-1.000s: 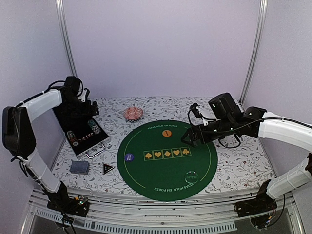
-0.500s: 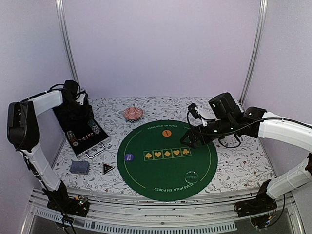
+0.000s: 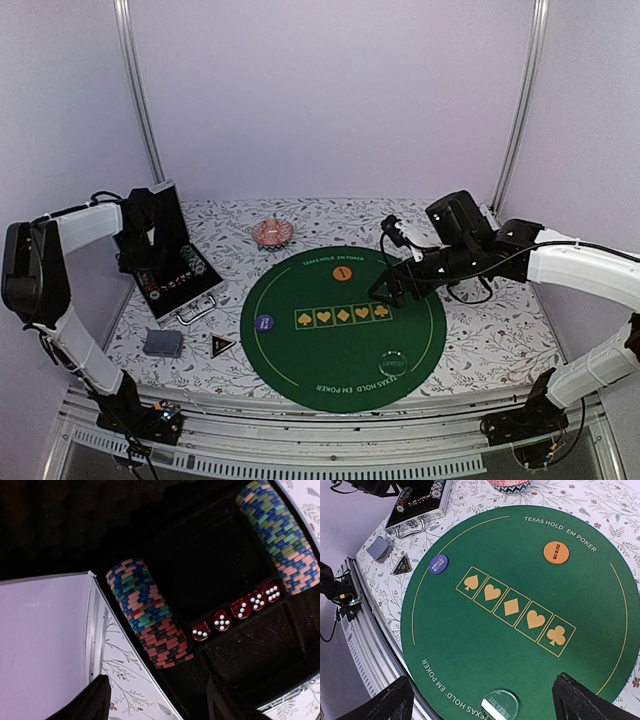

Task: Distribute texas hold em gaming equipment
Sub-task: Adjust the poker case at the center of the board.

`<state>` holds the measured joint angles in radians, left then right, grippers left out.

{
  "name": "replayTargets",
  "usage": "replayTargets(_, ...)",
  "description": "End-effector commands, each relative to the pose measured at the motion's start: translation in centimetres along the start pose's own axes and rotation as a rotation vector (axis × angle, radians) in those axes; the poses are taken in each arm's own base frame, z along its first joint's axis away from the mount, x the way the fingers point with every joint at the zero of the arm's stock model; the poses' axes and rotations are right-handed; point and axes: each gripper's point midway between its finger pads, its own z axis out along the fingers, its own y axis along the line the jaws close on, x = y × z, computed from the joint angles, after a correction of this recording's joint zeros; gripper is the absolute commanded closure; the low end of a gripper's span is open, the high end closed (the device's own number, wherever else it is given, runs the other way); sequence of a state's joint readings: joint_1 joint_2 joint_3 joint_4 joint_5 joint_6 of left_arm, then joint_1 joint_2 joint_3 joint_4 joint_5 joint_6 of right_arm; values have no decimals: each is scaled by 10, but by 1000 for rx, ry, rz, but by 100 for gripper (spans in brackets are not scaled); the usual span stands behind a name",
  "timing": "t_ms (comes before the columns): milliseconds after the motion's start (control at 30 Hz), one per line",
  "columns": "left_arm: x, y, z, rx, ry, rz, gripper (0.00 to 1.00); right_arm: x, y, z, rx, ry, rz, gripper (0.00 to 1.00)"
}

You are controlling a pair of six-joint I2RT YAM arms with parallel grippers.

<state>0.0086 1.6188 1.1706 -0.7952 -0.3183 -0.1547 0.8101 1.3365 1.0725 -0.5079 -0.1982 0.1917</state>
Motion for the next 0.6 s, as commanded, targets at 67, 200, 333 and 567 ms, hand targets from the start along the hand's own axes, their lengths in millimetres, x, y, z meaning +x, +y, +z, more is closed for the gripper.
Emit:
replayTargets(67, 17, 8, 13, -92, 68, 19, 27, -7, 3, 0, -19, 5, -34, 1)
replayTargets(200, 25, -4, 27, -100, 109, 69, 28, -5, 2, -1, -17, 5, -30, 1)
replayTargets(333, 32, -19, 41, -65, 152, 94, 38, -3, 2, -2, -15, 10, -25, 1)
replayTargets(567, 42, -7, 55, -187, 187, 129, 38, 0, 0, -5, -4, 15, -11, 1)
